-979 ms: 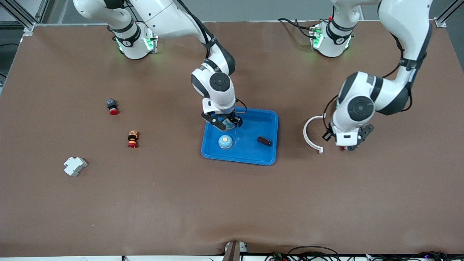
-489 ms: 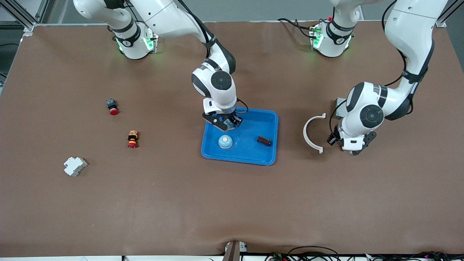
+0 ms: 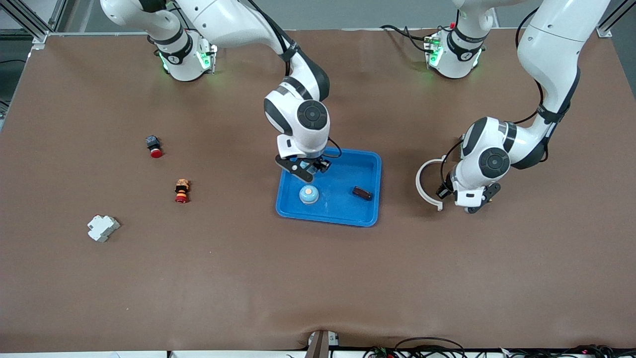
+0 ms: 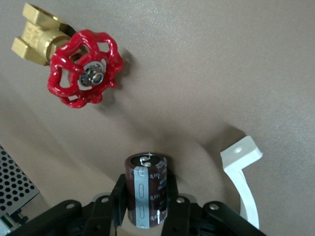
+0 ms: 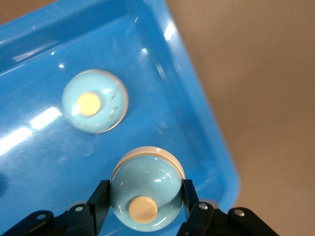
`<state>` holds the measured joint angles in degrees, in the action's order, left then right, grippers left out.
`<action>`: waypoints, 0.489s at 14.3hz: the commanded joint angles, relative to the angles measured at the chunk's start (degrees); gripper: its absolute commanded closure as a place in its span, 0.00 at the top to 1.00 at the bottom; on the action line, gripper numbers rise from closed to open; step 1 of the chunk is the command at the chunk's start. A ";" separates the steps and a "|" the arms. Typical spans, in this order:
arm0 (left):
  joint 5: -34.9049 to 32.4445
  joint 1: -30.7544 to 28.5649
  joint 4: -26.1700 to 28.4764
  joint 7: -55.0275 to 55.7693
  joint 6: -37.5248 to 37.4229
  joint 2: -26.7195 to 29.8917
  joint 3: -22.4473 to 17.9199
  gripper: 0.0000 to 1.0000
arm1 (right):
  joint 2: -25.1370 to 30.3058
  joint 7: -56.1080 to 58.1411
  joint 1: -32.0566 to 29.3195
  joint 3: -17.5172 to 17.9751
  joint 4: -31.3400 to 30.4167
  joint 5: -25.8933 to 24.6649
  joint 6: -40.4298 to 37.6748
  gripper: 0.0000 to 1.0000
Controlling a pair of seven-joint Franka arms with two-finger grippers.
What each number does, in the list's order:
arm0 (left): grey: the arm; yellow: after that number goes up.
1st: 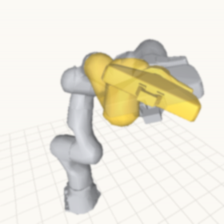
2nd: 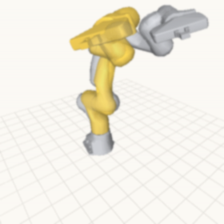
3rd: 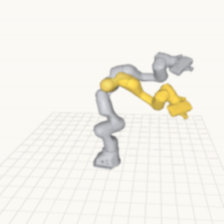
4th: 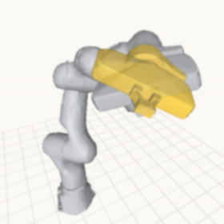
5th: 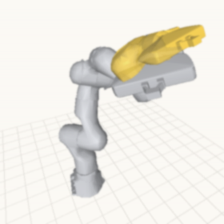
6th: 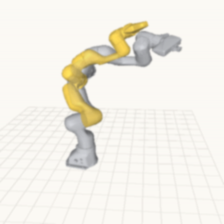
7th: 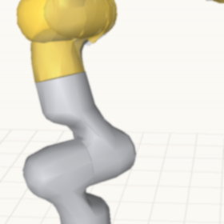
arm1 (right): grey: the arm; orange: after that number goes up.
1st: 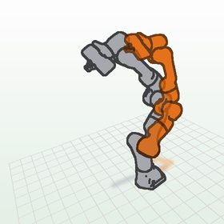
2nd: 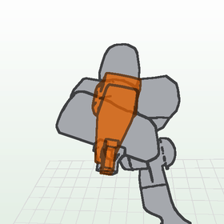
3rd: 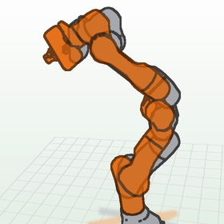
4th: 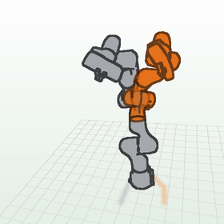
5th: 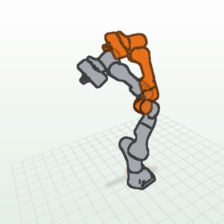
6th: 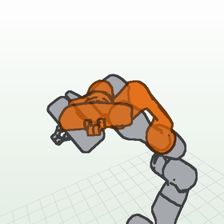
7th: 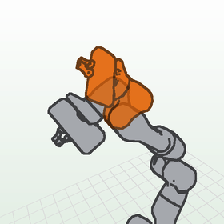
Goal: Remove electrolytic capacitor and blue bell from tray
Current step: 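Place the capacitor by the white arc while the right gripper grasps the bell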
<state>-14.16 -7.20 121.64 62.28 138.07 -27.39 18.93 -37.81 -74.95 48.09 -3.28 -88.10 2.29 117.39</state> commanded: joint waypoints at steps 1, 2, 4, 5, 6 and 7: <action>-0.87 -0.10 -1.48 0.83 -0.43 0.58 0.14 0.93 | 4.47 11.09 -5.53 0.47 0.38 -0.62 -8.29 0.00; -0.87 0.08 -1.66 1.18 -0.52 0.93 0.23 1.00 | 6.50 16.10 -7.99 0.47 0.03 -0.62 -10.40 0.00; -0.87 0.08 -2.45 1.62 -0.96 2.68 1.19 1.00 | 10.80 26.38 -13.61 0.47 -1.63 -0.62 -12.53 0.00; -0.87 -0.10 -3.76 1.44 -2.79 3.30 1.98 1.00 | 13.26 32.53 -16.94 0.47 -3.38 -1.06 -12.53 0.00; -0.70 -0.01 -5.86 1.62 -5.42 3.39 3.03 1.00 | 15.20 38.68 -20.02 0.47 -4.53 -2.63 -12.62 0.00; -0.09 0.25 -8.58 1.71 -8.49 3.22 4.00 1.00 | 16.70 45.09 -23.80 0.47 -5.41 -3.69 -12.80 0.00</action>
<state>-14.16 -7.21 116.65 62.94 135.05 -25.63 21.04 -26.53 -39.62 30.43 -4.20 -88.28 0.59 104.27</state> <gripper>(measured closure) 0.004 0.361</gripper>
